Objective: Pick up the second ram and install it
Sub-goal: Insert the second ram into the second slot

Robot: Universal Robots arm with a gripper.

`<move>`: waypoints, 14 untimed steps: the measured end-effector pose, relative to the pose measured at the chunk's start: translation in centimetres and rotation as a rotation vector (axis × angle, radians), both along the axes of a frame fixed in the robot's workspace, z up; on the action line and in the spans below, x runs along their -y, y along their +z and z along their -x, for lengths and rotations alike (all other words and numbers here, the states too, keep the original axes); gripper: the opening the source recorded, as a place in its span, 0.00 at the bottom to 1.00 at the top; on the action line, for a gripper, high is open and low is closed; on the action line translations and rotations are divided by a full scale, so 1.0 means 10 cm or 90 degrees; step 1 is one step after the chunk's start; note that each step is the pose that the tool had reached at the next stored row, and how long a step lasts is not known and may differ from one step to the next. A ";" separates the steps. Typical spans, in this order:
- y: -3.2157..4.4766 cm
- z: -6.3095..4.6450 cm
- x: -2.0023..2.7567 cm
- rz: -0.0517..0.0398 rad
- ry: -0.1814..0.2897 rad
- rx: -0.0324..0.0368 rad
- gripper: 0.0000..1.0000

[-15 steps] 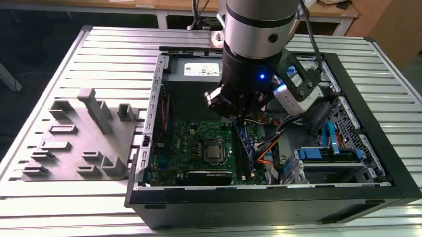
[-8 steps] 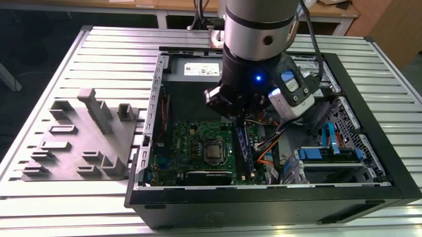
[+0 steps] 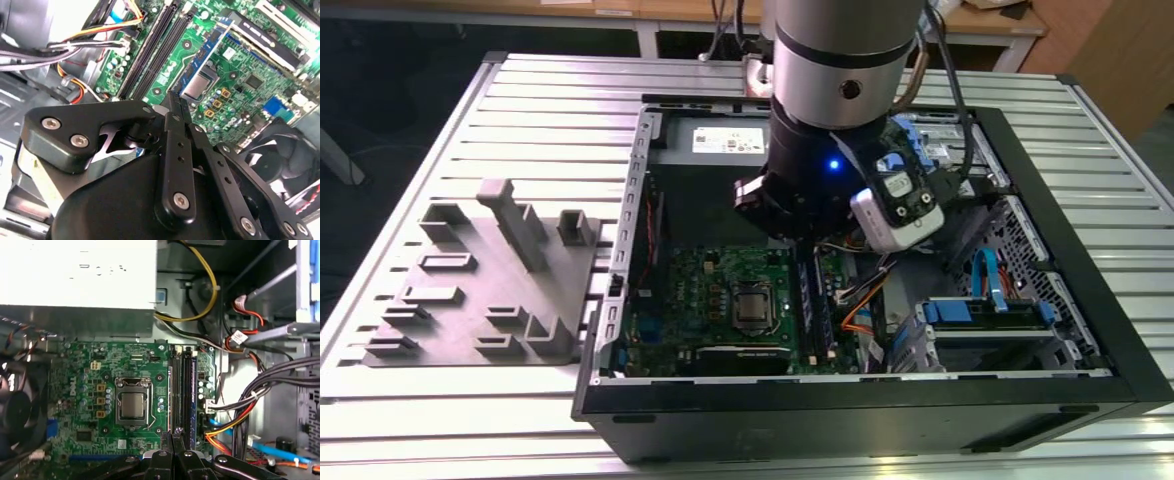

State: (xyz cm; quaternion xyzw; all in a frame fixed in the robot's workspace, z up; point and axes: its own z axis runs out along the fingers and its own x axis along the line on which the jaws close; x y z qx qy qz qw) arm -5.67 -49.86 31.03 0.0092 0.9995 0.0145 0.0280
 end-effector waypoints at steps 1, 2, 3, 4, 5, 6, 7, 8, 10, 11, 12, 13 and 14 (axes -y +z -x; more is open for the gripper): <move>-0.008 0.00 0.000 0.0000 -0.007 0.0000 0.08; -0.018 0.00 0.000 0.0000 -0.014 0.0000 0.08; -0.026 0.00 0.000 0.0000 -0.018 0.0000 0.08; -0.030 0.00 0.000 0.0001 -0.019 0.0000 0.08; -0.032 0.00 0.000 0.0002 -0.018 -0.0001 0.08; -0.036 0.00 0.000 0.0001 -0.017 0.0000 0.08; -0.041 0.00 0.000 0.0000 -0.014 0.0001 0.08; -0.046 0.00 0.000 0.0000 -0.010 0.0000 0.08; -0.057 0.00 0.000 0.0000 0.003 0.0000 0.08; -0.064 0.00 0.000 0.0001 0.007 0.0000 0.08; -0.074 0.00 0.000 0.0001 0.008 0.0000 0.08; -0.086 0.00 0.000 0.0000 0.008 0.0000 0.08; -0.099 0.00 0.000 0.0001 0.008 0.0000 0.08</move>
